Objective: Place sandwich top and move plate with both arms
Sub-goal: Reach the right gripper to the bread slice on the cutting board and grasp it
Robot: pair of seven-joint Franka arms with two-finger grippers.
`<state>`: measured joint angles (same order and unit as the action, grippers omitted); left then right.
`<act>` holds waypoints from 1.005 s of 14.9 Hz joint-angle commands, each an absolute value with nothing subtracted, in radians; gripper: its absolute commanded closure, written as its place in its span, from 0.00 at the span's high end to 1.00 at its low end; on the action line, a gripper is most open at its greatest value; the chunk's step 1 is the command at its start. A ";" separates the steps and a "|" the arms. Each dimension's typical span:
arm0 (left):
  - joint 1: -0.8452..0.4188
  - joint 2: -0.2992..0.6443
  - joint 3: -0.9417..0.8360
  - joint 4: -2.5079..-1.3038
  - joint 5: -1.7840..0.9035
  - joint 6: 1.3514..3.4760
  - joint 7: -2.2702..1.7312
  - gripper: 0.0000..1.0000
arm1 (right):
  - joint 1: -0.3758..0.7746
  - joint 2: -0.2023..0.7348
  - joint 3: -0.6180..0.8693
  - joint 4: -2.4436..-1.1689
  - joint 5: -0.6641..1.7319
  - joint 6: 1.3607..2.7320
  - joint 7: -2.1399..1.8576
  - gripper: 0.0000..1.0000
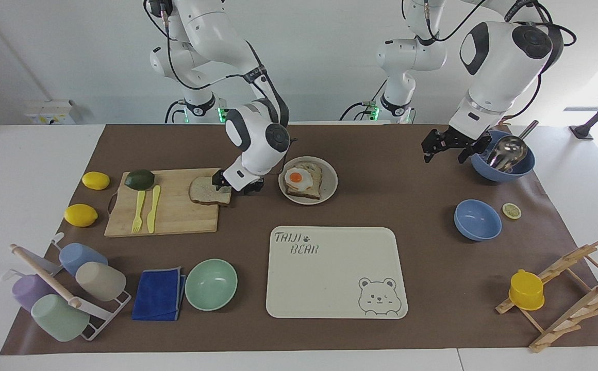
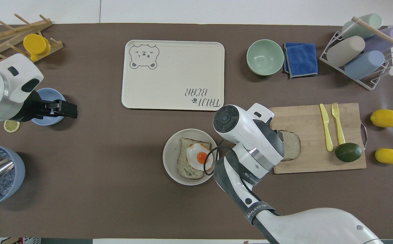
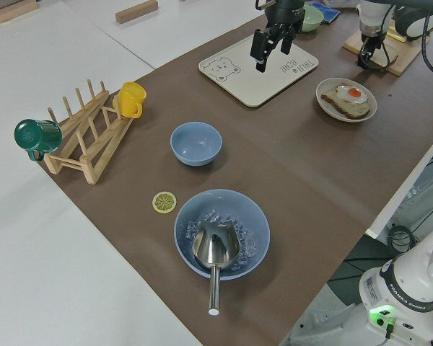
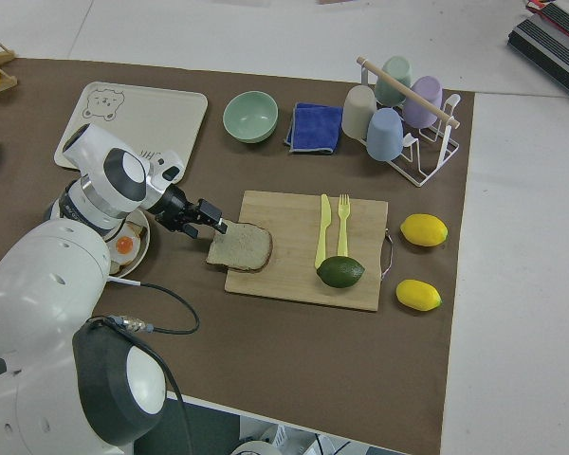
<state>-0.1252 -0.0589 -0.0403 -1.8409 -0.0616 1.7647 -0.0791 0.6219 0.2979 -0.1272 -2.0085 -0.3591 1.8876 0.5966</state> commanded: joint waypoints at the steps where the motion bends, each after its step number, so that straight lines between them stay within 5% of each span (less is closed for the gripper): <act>1: -0.133 -0.100 -0.032 -1.881 -0.072 1.787 -0.092 1.00 | 0.623 0.276 -0.129 -2.046 -0.406 1.898 0.604 0.97; 8: -0.133 -0.100 -0.032 -1.887 -0.071 1.795 -0.091 1.00 | 0.632 0.261 -0.126 -2.092 -0.462 1.899 0.603 0.66; 11: -0.132 -0.100 -0.032 -1.884 -0.072 1.810 -0.092 1.00 | 0.634 0.262 -0.126 -2.085 -0.462 1.885 0.600 0.10; 12: -0.132 -0.098 -0.032 -1.882 -0.072 1.810 -0.092 1.00 | 0.634 0.265 -0.124 -2.065 -0.462 1.869 0.598 0.00; 15: -0.129 -0.097 -0.031 -1.879 -0.080 1.810 -0.095 1.00 | 0.643 0.276 -0.083 -1.949 -0.459 1.745 0.588 0.00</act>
